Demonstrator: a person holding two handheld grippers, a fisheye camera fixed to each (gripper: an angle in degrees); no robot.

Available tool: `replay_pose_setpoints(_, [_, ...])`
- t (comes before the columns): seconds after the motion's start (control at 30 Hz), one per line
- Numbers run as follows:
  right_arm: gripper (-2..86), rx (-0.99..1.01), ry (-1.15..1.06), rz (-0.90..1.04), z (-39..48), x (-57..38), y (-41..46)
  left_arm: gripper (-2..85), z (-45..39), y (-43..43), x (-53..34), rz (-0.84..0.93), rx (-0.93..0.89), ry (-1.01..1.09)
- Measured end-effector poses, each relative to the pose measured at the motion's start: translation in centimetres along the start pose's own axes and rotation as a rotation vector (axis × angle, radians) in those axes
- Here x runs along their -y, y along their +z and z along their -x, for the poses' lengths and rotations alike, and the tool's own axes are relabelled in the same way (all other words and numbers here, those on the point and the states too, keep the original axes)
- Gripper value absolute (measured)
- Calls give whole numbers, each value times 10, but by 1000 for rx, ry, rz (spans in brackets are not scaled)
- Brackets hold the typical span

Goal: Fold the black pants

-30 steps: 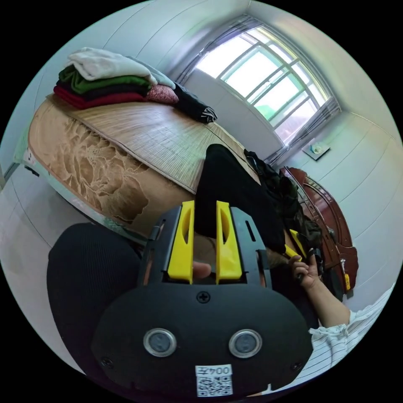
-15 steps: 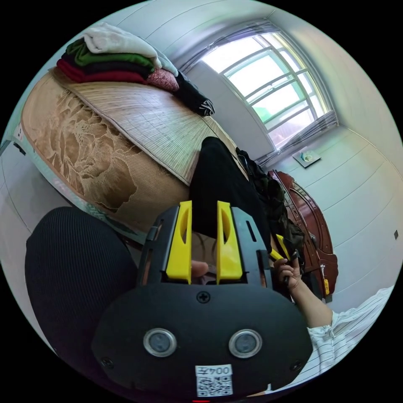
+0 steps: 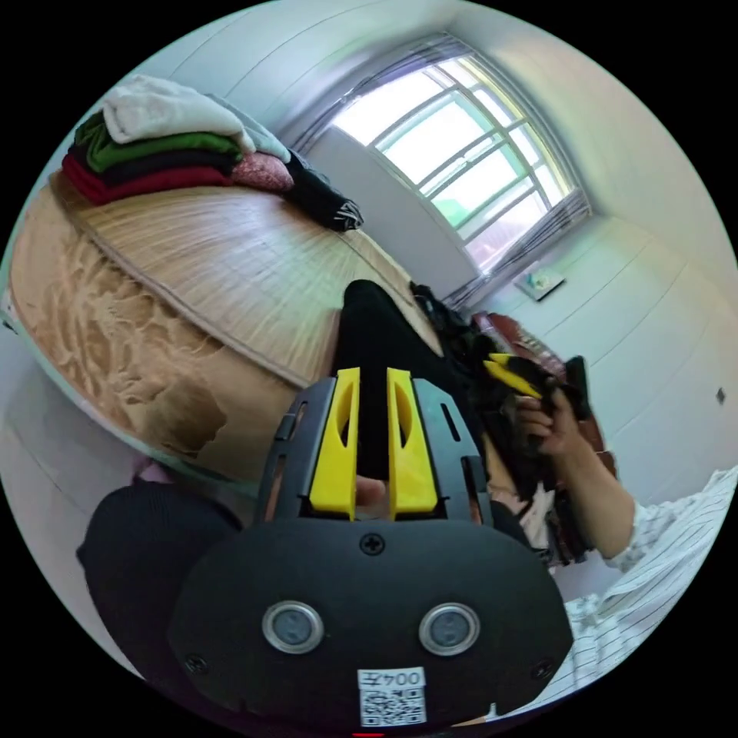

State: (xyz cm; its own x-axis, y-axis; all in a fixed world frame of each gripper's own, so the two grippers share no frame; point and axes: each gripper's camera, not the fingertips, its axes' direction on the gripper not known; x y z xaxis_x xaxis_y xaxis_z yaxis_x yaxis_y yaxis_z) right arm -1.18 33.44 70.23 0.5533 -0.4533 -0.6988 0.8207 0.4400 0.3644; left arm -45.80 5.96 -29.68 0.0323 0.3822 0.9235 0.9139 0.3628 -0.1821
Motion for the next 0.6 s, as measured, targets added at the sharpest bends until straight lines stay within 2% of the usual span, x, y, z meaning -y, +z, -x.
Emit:
replay_pose_setpoints(0.07, [63, -109, -116, 68, 56, 63, 57, 58, -3, 5, 29, -45, -167, -26])
replay_pose_setpoints(0.13, [70, -166, -208, 138, 95, 105, 106, 58, -17, 18, 52, -37, -150, 27])
replay_pose_setpoints(0.23, [95, -232, -340, 276, 148, 166, 190, 57, -22, 63, 81, 73, -27, 99])
replay_pose_setpoints(0.37, [114, -372, -477, 363, 189, 233, 278, 40, 28, 104, 91, 207, -112, -53])
replay_pose_setpoints(0.43, [120, -351, -498, 431, 192, 256, 310, 32, 40, 104, 92, 200, -130, -87])
replay_pose_setpoints(0.53, [131, -178, -456, 576, 185, 280, 358, 26, 40, 106, 96, 211, -95, -22])
replay_pose_setpoints(0.6, [135, -140, -448, 622, 182, 284, 381, 23, 39, 107, 95, 209, -72, 20])
